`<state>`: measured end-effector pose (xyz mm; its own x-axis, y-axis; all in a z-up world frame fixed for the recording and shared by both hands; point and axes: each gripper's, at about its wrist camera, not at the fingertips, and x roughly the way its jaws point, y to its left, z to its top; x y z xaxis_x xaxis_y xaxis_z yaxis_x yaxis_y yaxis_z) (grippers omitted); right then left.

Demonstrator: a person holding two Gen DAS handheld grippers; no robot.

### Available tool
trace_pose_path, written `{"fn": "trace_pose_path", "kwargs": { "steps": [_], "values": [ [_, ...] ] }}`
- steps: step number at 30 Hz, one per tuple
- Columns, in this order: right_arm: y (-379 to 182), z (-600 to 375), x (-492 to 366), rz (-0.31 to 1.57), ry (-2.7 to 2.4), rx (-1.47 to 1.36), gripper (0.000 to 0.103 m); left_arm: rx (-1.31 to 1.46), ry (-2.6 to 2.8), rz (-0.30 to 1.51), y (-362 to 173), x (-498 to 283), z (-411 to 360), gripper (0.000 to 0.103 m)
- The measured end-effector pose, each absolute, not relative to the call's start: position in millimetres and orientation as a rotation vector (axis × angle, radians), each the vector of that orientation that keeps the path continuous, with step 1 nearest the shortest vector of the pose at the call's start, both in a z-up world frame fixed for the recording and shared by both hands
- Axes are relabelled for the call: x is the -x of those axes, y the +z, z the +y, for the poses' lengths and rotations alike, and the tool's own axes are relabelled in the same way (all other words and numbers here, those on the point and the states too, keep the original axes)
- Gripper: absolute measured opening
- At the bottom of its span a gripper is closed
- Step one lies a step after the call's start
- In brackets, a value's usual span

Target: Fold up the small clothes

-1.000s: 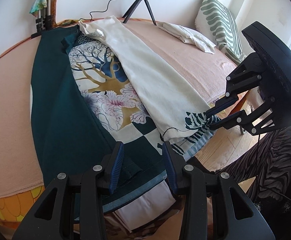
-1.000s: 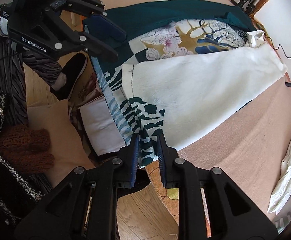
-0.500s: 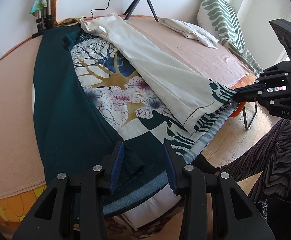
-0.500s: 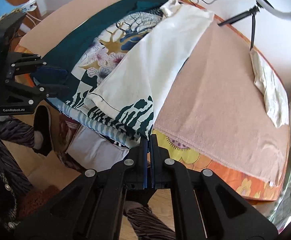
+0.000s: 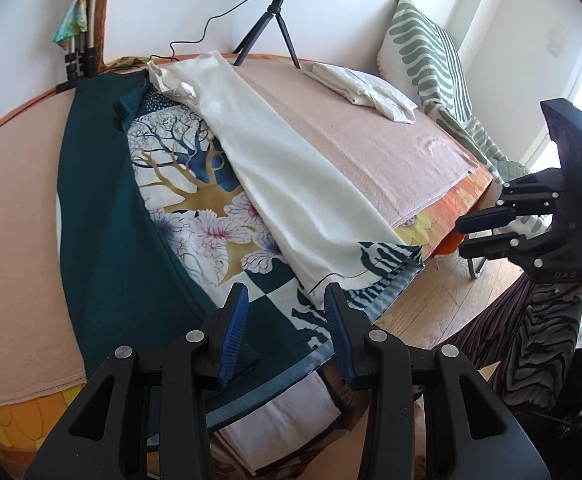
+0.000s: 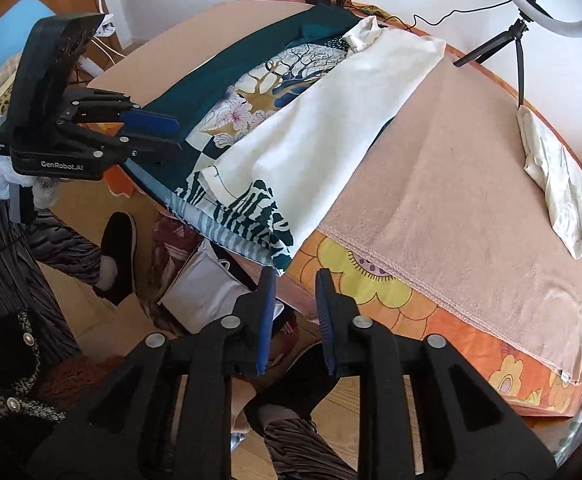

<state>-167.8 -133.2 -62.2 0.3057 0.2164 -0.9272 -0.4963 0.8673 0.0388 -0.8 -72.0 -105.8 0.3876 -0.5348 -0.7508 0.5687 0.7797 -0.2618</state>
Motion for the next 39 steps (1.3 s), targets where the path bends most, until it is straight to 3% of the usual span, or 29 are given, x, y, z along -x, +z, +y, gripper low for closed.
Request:
{"fn": "trace_pose_path", "kwargs": {
  "steps": [4,13,16,20,23,30,33,39],
  "values": [
    [-81.3,-131.8,166.0,1.119,0.544,0.364,0.025,-0.145,-0.747,0.933,-107.5,2.2,-101.8,0.043],
    [-97.9,-117.4,151.5,1.105,0.721,0.481,0.025,-0.225,-0.728,0.953,-117.7,2.9,-121.5,0.043],
    [-101.1,-117.1,149.2,1.121,0.774,0.498,0.015,-0.228,-0.705,0.961,-120.0,4.1,-118.7,0.043],
    [-107.8,-117.4,144.3,1.145,0.806,0.498,0.009,-0.233,-0.682,0.979,-126.1,2.2,-117.5,0.043],
    [-101.4,-122.5,142.0,1.158,0.766,0.422,0.003,-0.238,-0.676,0.963,-124.5,3.4,-117.1,0.043],
    [-59.5,-139.8,131.9,1.113,0.491,0.114,0.002,-0.213,-0.716,0.883,-109.4,12.5,-116.1,0.043],
    [-57.0,-145.5,116.2,1.178,0.372,-0.057,0.002,-0.208,-0.746,0.880,-109.1,14.8,-121.3,0.043],
    [-66.9,-147.5,120.2,1.313,0.166,-0.133,0.002,-0.278,-0.769,0.813,-94.4,29.4,-123.1,0.043]
  ]
}}
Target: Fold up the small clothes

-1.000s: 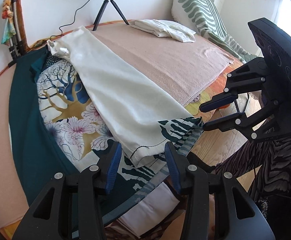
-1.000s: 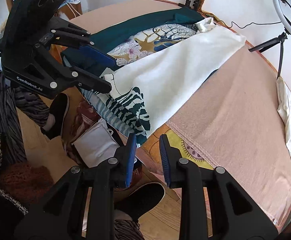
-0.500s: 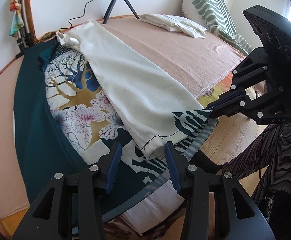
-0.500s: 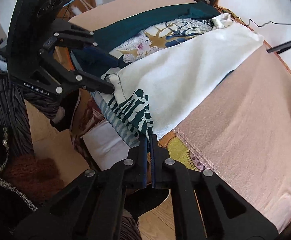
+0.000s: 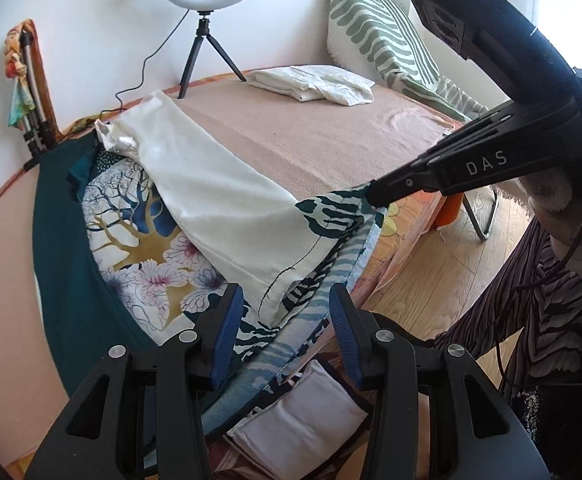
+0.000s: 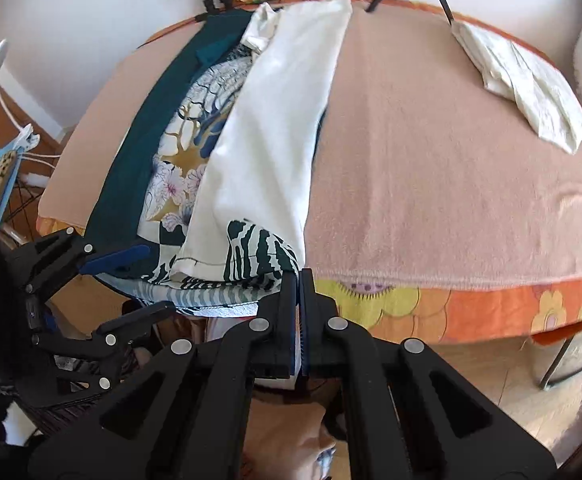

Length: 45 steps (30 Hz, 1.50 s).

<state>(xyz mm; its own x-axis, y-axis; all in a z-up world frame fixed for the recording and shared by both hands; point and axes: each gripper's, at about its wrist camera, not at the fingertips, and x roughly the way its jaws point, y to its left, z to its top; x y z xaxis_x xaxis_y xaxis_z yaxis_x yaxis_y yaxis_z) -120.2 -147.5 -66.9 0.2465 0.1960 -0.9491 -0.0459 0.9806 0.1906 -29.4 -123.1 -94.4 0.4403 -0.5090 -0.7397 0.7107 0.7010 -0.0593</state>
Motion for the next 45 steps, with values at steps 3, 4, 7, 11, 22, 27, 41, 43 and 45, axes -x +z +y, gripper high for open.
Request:
{"fn": "trace_pose_path", "kwargs": {
  "steps": [3,4,7,11,22,27,41,43,45],
  "values": [
    [-80.3,-145.7,135.5,1.384,0.141,-0.111,0.002,-0.292,-0.763,0.841,-100.7,29.2,-119.1,0.043],
    [-84.2,-146.9,143.0,1.398,0.156,-0.121,0.002,-0.297,-0.759,0.851,-103.2,29.2,-116.8,0.043],
    [-88.2,-149.8,165.9,1.397,0.232,-0.093,0.002,-0.300,-0.746,0.859,-104.7,30.0,-108.6,0.043],
    [-76.7,-166.9,177.2,1.273,0.209,-0.061,0.007,-0.250,-0.728,0.879,-106.3,19.2,-104.5,0.043],
    [-101.5,-138.4,171.4,1.167,0.325,0.106,0.032,-0.404,-0.742,0.854,-127.4,12.4,-144.8,0.043],
    [-107.8,-138.1,165.8,1.150,0.302,0.122,0.032,-0.340,-0.727,0.824,-128.3,5.4,-143.6,0.005],
    [-103.2,-124.8,187.5,1.130,0.342,0.313,0.015,-0.286,-0.642,0.807,-127.4,32.2,-98.2,0.002],
    [-97.6,-133.0,193.5,1.120,0.362,0.281,0.032,-0.293,-0.637,0.776,-120.2,34.1,-95.3,0.006],
    [-88.6,-144.1,194.2,1.095,0.346,0.229,0.041,-0.262,-0.696,0.759,-112.7,35.4,-97.1,0.024]
  ]
}}
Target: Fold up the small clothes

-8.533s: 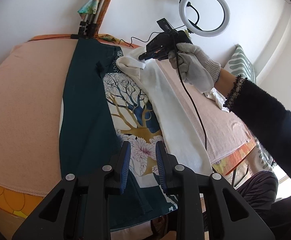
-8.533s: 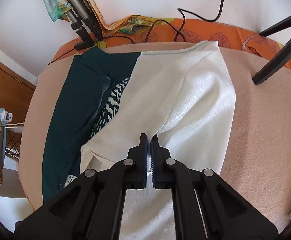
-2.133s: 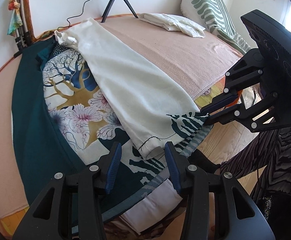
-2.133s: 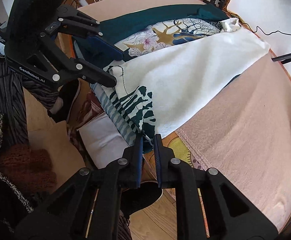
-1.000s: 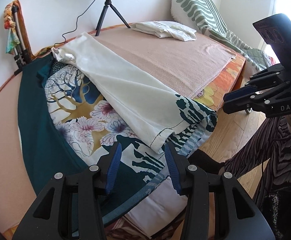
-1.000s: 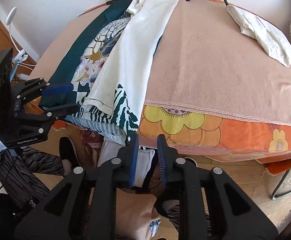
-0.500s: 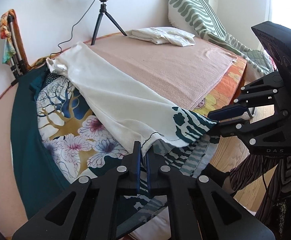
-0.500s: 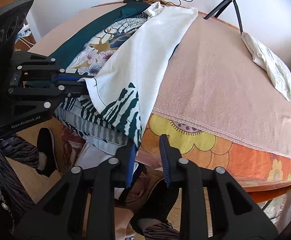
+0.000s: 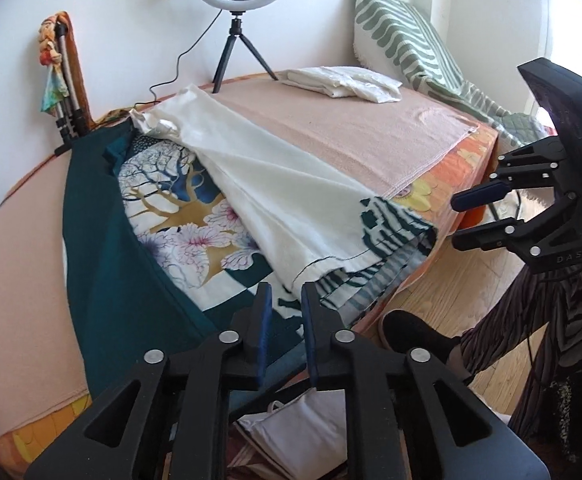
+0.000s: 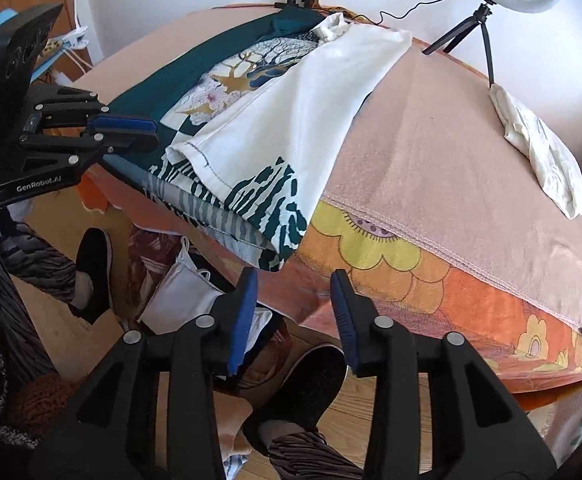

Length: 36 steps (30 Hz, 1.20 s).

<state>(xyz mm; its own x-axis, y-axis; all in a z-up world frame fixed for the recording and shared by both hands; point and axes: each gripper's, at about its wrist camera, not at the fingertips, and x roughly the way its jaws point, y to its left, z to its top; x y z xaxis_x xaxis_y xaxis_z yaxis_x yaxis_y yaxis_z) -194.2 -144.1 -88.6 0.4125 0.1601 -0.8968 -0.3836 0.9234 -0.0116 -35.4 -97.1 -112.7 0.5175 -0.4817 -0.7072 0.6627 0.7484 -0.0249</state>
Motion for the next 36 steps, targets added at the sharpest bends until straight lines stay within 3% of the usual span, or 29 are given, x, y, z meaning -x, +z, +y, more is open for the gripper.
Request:
{"fn": "trace_pose_path", "kwargs": {
  "steps": [5,11,14,22,24,26,28,29,30,32,36],
  "values": [
    [-75.7,-163.0,181.6,1.070,0.323,0.103,0.041,-0.448,-0.735,0.718,-117.3,41.9,-137.6,0.028],
    [-71.4,-162.8,172.1,1.056,0.334,0.039,0.041,-0.358,-0.673,0.825,-130.5,9.9,-148.8,0.028],
    [-69.7,-155.3,169.0,1.046,0.349,0.065,0.041,-0.291,-0.641,0.841,-131.6,2.3,-134.9,0.003],
    [-87.0,-145.3,153.7,1.110,0.351,0.091,0.041,-0.097,-0.592,0.874,-126.0,19.0,-82.7,0.002],
    [-93.8,-146.8,151.6,1.146,0.345,0.083,0.041,-0.103,-0.576,0.911,-123.0,21.2,-75.8,0.011],
    [-96.8,-151.3,151.5,1.174,0.366,0.040,0.041,-0.062,-0.569,0.904,-112.3,27.6,-59.1,0.012],
    [-95.9,-157.1,152.5,1.180,0.392,-0.004,0.041,-0.014,-0.555,0.892,-100.3,33.8,-36.9,0.028],
    [-95.5,-160.3,152.3,1.184,0.400,-0.030,0.041,0.016,-0.545,0.899,-96.5,34.5,-24.9,0.048],
    [-95.6,-163.4,150.4,1.190,0.407,-0.060,0.043,0.038,-0.527,0.914,-95.0,33.2,-13.0,0.062],
    [-96.3,-168.7,141.9,1.202,0.415,-0.127,0.049,0.081,-0.478,0.954,-96.9,28.9,7.5,0.062],
    [-107.4,-175.0,122.3,1.285,0.475,-0.268,0.049,0.271,-0.441,1.092,-119.4,20.5,39.9,0.062]
  ]
}}
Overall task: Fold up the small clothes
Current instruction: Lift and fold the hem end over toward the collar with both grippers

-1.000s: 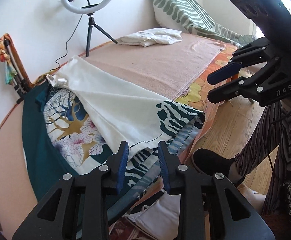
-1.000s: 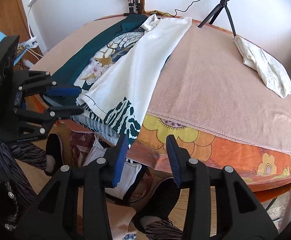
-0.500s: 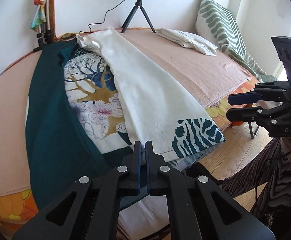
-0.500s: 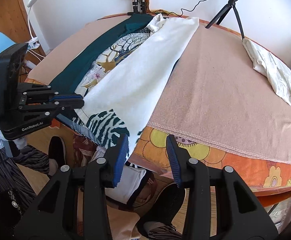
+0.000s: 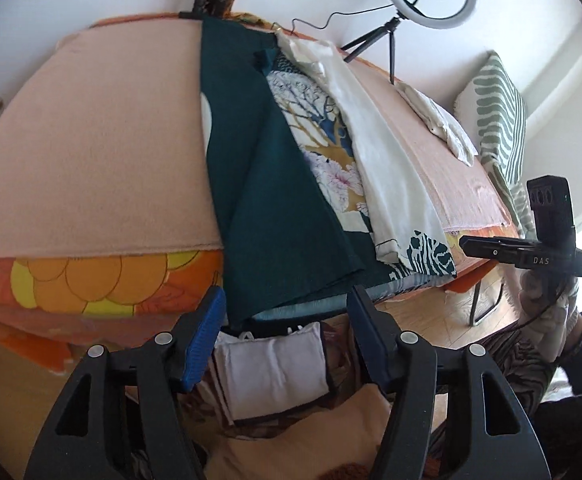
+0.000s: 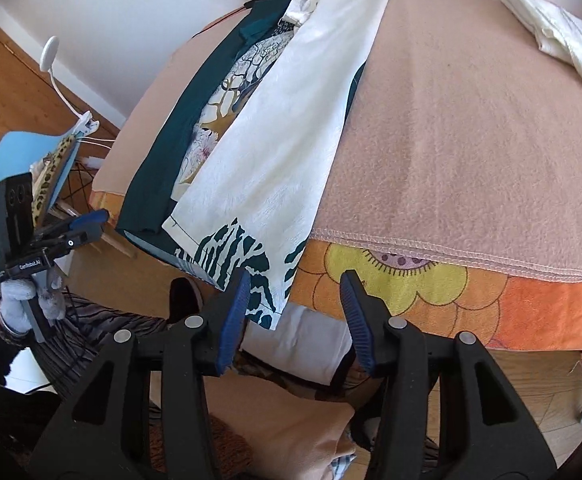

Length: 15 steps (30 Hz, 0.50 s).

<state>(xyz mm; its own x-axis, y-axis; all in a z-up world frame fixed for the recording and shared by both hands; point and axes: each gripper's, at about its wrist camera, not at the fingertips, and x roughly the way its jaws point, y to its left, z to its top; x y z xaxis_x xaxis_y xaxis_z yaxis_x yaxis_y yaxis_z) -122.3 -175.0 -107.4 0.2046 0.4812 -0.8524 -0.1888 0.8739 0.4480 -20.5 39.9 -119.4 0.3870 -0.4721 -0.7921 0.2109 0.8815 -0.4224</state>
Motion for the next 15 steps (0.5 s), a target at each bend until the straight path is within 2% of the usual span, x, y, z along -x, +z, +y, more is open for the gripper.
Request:
{"fn": "trace_pose_path", "kwargs": {
  "steps": [8,10,11,12,15],
  "values": [
    [-115.1,-170.7,117.5,1.320,0.493,-0.296,0.049,0.329,-0.435,1.098,-132.9,15.7,45.7,0.060],
    [-115.8,-161.6,119.0,1.317,0.497,-0.245,0.049,0.327,-0.445,1.101,-132.5,14.4,44.4,0.056],
    [-115.0,-157.0,119.8,1.308,0.496,-0.210,0.048,0.327,-0.451,1.100,-132.3,13.7,45.3,0.042],
    [-114.7,-153.2,119.8,1.304,0.499,-0.185,0.046,0.311,-0.448,1.108,-132.6,12.7,42.8,0.034],
    [-116.5,-145.1,118.6,1.308,0.506,-0.152,0.025,0.266,-0.459,1.108,-131.8,12.7,34.9,0.026]
  ]
}}
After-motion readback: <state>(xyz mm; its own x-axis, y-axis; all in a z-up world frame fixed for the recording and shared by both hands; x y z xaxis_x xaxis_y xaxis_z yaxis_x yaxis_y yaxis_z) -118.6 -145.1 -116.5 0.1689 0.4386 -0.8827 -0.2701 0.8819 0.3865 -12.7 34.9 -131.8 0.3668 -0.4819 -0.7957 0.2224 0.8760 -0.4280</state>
